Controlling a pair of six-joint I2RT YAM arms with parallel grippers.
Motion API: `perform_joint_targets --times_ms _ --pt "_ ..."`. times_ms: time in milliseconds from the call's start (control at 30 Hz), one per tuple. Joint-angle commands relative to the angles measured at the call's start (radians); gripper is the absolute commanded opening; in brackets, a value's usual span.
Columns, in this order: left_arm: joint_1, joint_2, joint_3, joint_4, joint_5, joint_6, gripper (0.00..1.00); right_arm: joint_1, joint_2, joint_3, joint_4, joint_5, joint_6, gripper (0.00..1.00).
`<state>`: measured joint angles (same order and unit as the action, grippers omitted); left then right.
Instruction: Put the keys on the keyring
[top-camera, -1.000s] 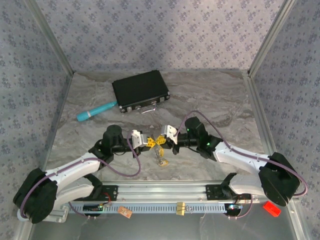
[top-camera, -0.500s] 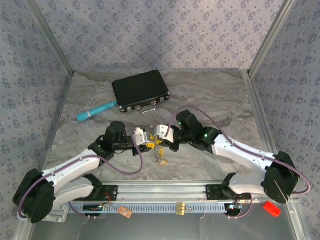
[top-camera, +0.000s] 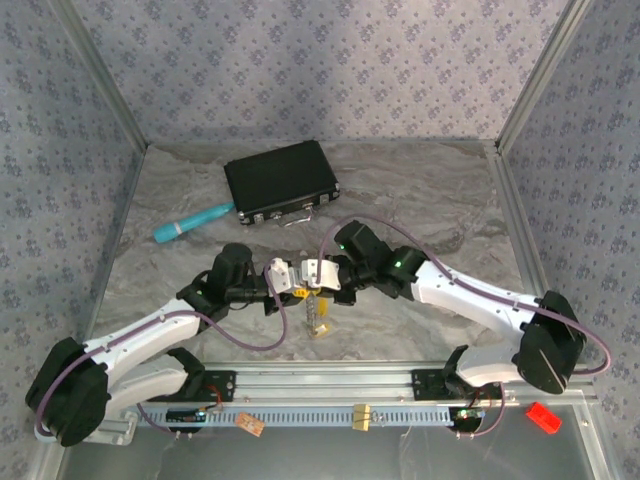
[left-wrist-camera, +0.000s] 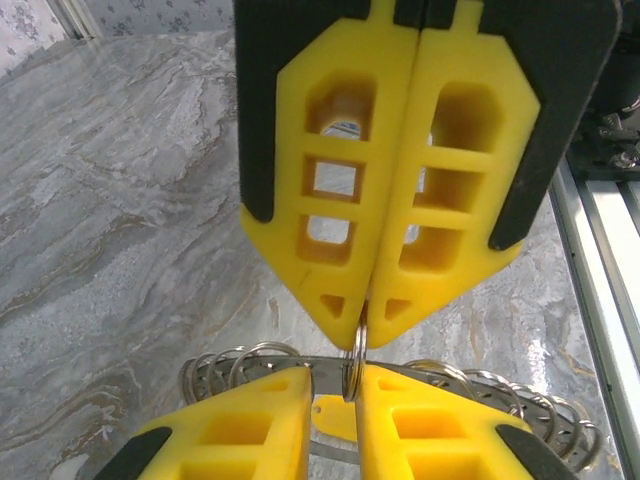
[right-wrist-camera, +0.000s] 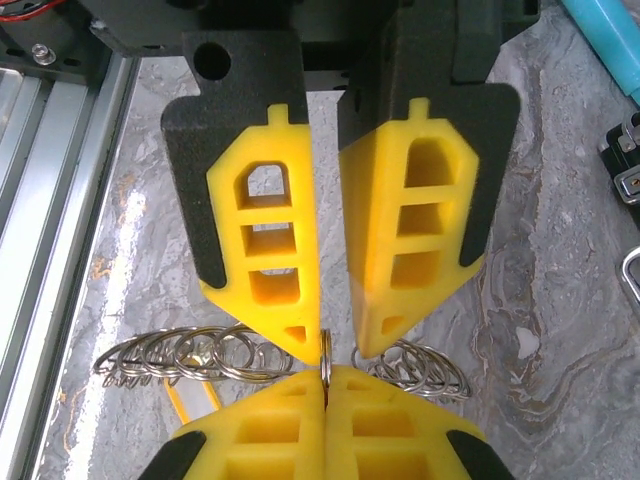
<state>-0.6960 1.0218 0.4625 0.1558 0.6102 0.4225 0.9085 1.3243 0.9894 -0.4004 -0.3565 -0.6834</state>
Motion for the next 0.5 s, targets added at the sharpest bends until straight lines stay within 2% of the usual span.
perform_joint_targets --times_ms 0,100,200,233,333,467 --pt "-0.006 -0.011 0.028 0.028 0.026 0.001 0.12 0.018 0.008 0.042 -0.017 -0.007 -0.015 0.0" --pt "-0.004 -0.014 0.022 0.048 0.033 -0.007 0.03 0.003 -0.017 0.015 0.039 -0.023 0.033 0.0" --pt "-0.005 -0.021 0.001 0.075 0.037 -0.008 0.0 -0.056 -0.093 -0.076 0.158 -0.105 0.121 0.24" --pt "-0.004 -0.025 -0.012 0.094 0.04 -0.01 0.0 -0.089 -0.123 -0.122 0.213 -0.153 0.161 0.29" --pt "-0.004 -0.032 -0.038 0.144 0.052 -0.013 0.0 -0.16 -0.179 -0.231 0.342 -0.27 0.241 0.32" --pt "-0.004 -0.041 -0.066 0.204 0.075 -0.011 0.0 -0.167 -0.178 -0.291 0.41 -0.301 0.255 0.32"
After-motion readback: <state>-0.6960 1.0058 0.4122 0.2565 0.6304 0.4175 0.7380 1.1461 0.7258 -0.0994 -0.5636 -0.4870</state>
